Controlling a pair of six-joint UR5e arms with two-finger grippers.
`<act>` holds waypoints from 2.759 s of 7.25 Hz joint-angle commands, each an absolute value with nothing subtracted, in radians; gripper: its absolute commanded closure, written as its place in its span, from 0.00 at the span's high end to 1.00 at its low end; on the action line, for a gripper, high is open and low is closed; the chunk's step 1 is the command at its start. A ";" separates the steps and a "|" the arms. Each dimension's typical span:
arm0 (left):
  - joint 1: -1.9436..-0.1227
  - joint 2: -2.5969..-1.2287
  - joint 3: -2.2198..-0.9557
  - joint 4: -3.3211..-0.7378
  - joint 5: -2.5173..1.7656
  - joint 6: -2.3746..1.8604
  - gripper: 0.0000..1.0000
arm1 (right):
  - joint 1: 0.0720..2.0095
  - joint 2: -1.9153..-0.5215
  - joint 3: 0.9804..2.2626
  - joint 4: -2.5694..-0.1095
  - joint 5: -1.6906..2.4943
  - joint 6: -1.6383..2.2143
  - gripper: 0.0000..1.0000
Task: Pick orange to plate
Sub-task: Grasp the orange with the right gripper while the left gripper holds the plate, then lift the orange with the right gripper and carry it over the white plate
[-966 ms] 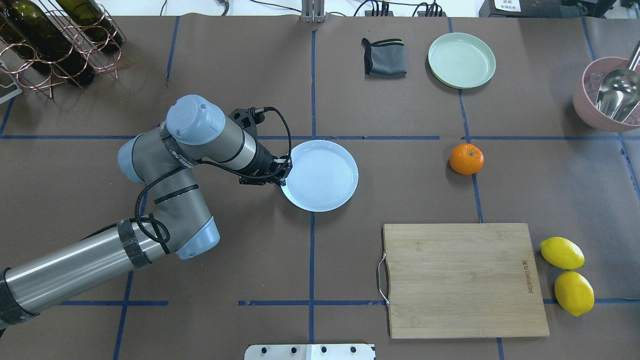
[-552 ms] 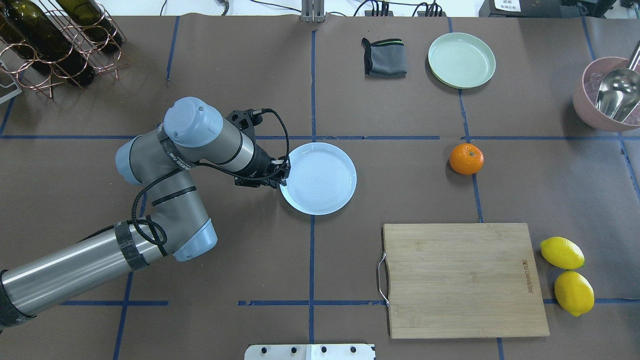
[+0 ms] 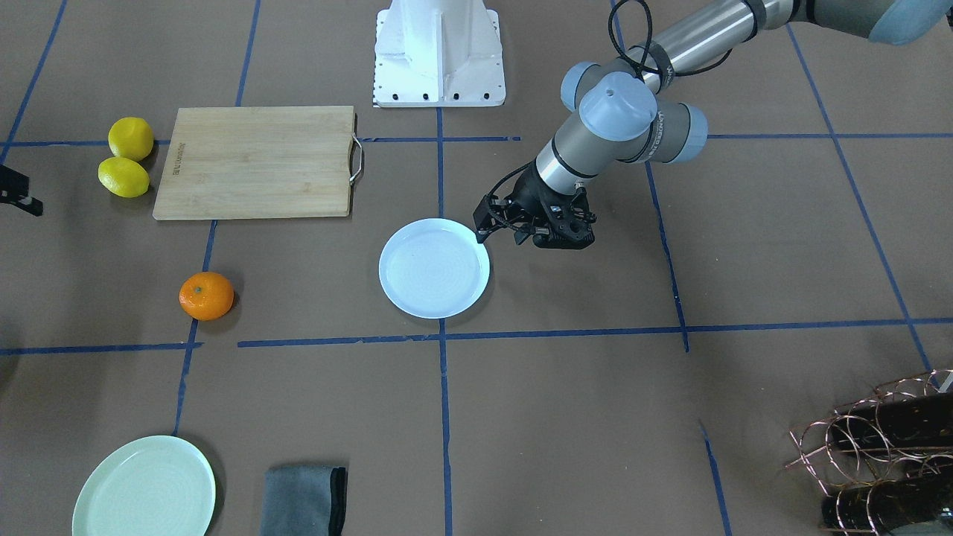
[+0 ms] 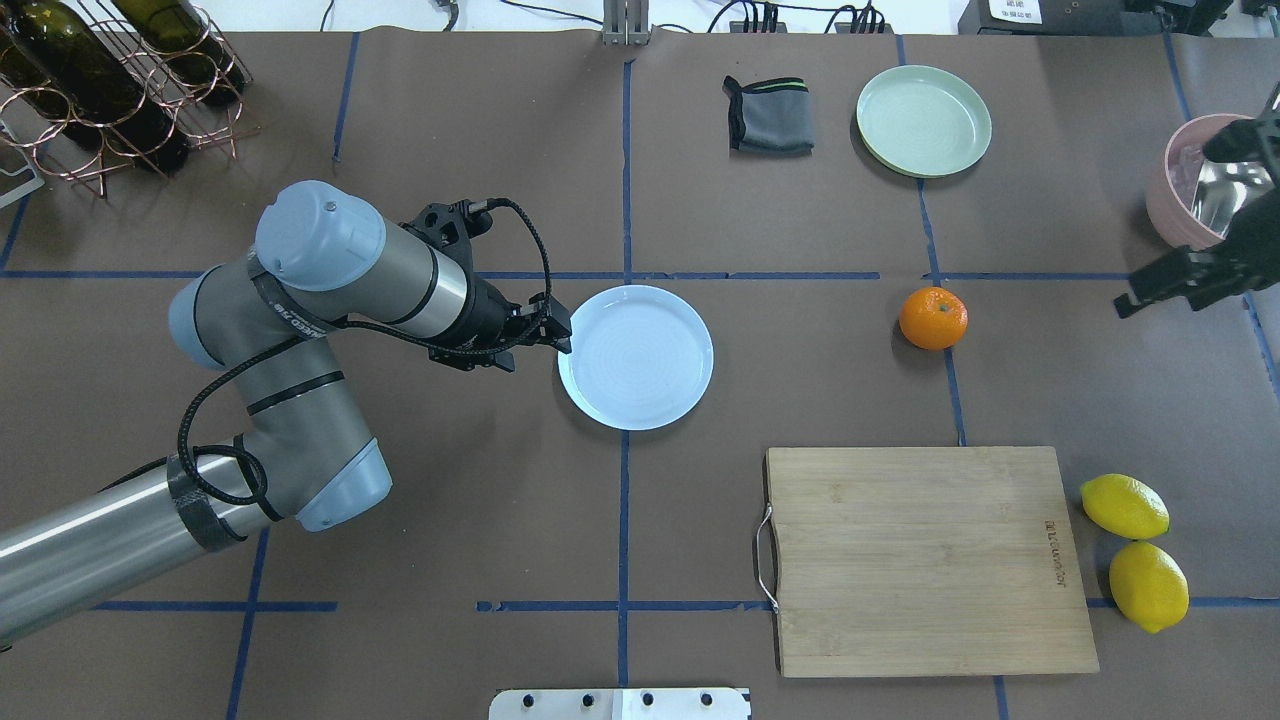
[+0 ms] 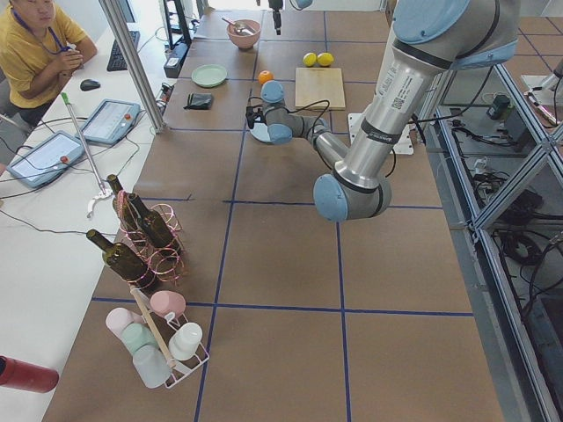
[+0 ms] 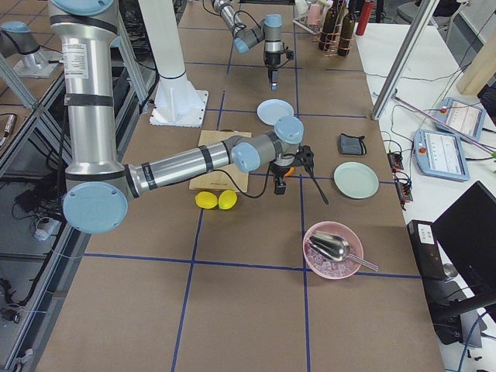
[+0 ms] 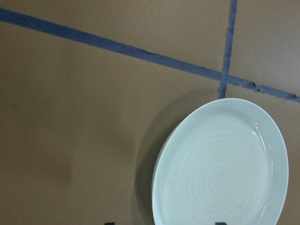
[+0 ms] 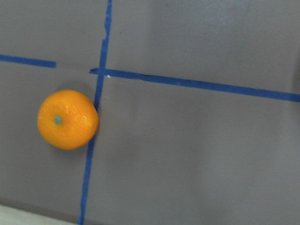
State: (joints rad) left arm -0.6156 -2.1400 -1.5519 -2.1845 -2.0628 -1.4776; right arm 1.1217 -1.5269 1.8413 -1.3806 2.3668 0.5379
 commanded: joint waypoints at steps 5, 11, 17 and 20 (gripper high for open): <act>-0.617 -2.135 -1.557 -2.184 -2.036 -1.477 0.79 | 0.864 -1.344 1.677 -1.166 2.056 0.910 1.00; -0.614 -2.135 -1.557 -2.186 -2.036 -1.480 0.82 | 0.822 -1.301 1.608 -1.151 2.039 0.931 1.00; -0.615 -2.134 -1.566 -2.186 -2.036 -1.482 0.84 | 0.792 -1.278 1.577 -1.151 2.002 0.936 0.04; -0.617 -2.131 -1.610 -2.183 -2.036 -1.483 0.84 | 0.751 -1.177 1.670 -1.166 2.006 1.141 0.00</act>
State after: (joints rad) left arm -0.6157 -2.1323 -1.5846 -2.1845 -2.0356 -1.4822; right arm 0.7818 -1.2454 1.6332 -1.1555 2.0065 1.0048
